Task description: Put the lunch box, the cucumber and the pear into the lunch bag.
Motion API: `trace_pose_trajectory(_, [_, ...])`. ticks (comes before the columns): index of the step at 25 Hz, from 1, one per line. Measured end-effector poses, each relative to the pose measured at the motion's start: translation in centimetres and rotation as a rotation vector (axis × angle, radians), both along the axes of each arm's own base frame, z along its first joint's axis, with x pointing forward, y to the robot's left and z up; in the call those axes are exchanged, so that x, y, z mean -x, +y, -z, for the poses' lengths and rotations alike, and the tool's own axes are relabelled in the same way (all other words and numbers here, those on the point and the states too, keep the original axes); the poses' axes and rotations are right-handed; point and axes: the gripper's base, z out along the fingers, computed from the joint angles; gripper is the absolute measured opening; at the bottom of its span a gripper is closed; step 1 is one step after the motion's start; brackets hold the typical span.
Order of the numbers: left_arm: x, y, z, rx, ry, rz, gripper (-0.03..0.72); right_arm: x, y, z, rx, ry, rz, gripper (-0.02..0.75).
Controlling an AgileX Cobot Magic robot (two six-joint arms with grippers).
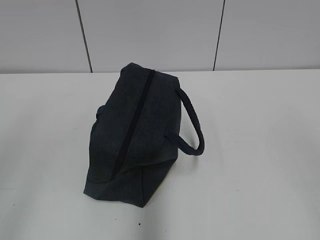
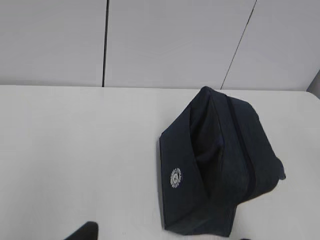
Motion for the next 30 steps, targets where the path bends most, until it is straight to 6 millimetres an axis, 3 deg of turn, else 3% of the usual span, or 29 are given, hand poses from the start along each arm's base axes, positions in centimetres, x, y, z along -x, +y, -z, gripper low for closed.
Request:
trace_pose_trajectory(7, [3.4,0.8,5.4,-0.057,-0.012,-0.06,0.487,2.5,-0.8,6.4,0.044,-0.015,0.043,0.312])
trace_pose_trajectory(15, [3.0,1.2,6.1,-0.074,-0.025,-0.106,0.487,1.9,-1.2,11.4,0.093,0.066,0.076,0.312])
trace_pose_trajectory(24, [2.8,1.5,6.3,-0.084,-0.026,-0.14,0.487,0.9,-1.1,11.9,0.092,0.021,0.078,0.312])
trace_pose_trajectory(30, [2.8,1.7,6.3,-0.1,-0.026,-0.154,0.445,0.6,-1.1,12.1,0.093,0.011,0.077,0.312])
